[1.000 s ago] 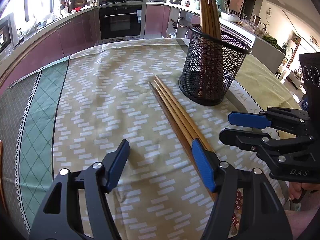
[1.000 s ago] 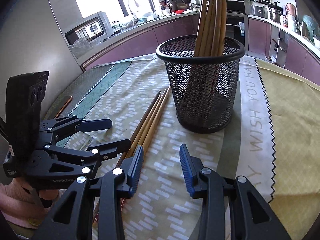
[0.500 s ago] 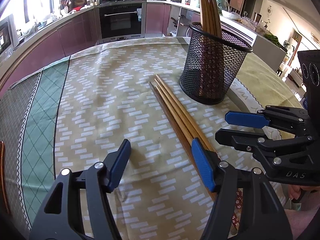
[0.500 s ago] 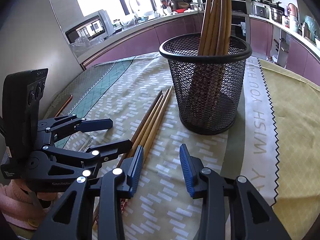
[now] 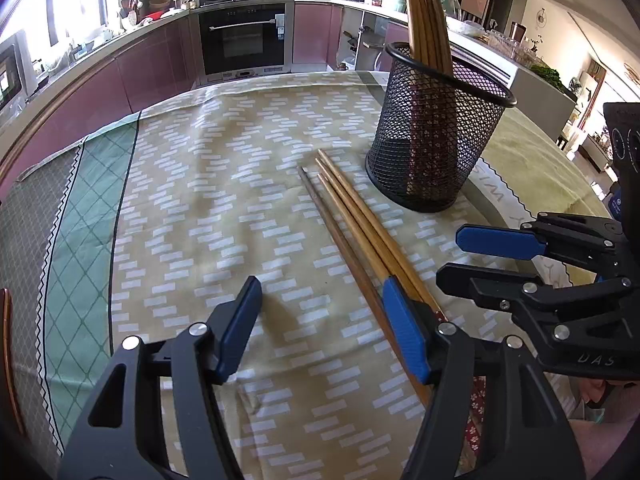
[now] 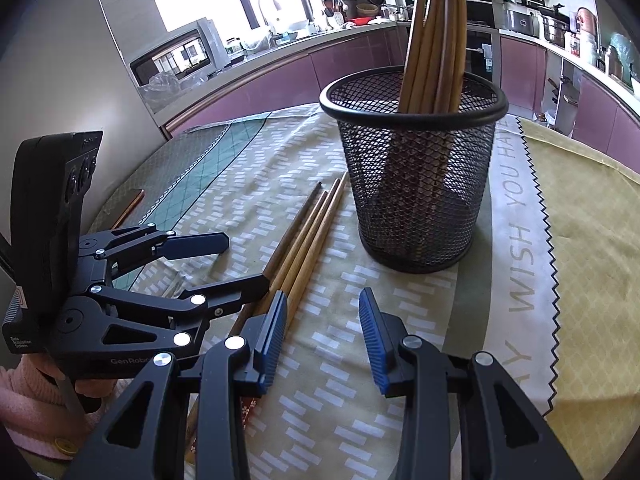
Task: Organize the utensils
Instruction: 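Close the right tool on a loose chopstick while the left tool grasps another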
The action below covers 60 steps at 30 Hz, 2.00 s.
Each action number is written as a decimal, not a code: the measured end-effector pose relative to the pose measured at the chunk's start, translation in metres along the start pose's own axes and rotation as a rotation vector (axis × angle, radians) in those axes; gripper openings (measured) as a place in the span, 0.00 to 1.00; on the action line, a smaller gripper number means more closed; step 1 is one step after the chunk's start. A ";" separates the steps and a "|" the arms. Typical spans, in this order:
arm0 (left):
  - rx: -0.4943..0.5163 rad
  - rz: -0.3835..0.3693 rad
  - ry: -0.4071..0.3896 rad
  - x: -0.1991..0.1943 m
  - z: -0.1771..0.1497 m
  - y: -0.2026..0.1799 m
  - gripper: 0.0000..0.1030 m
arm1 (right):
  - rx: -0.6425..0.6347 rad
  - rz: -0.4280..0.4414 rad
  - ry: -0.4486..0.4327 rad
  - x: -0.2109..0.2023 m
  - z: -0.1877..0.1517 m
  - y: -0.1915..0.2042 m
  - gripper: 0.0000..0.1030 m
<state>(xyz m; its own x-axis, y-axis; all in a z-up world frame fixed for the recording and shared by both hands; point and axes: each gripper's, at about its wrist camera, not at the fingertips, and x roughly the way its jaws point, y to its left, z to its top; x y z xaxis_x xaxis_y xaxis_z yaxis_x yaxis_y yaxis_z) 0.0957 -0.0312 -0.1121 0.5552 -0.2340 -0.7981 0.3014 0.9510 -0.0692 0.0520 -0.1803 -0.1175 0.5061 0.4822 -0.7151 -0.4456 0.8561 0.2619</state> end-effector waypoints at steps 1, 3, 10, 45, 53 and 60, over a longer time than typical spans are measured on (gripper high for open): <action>-0.001 -0.007 -0.001 -0.001 0.000 0.001 0.55 | -0.003 0.002 0.002 0.001 0.001 0.001 0.34; -0.003 -0.009 -0.001 -0.002 0.000 0.003 0.46 | -0.015 -0.002 0.001 0.002 0.002 0.004 0.34; -0.026 -0.045 -0.002 -0.005 -0.002 0.009 0.30 | -0.033 -0.007 0.023 0.011 0.005 0.010 0.33; -0.088 -0.036 -0.021 -0.005 -0.002 0.010 0.09 | 0.047 -0.041 -0.009 0.019 0.018 0.001 0.05; -0.066 -0.073 -0.049 -0.017 -0.006 0.008 0.01 | -0.010 0.020 -0.018 0.004 0.013 0.010 0.05; -0.042 -0.044 -0.031 -0.013 -0.008 0.006 0.20 | -0.014 0.026 0.007 0.008 0.008 0.009 0.05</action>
<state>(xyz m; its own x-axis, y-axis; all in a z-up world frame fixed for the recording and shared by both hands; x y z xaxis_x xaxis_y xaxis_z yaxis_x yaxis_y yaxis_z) 0.0840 -0.0213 -0.1074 0.5661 -0.2810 -0.7750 0.2937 0.9472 -0.1288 0.0577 -0.1673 -0.1154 0.4893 0.5031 -0.7124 -0.4689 0.8405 0.2715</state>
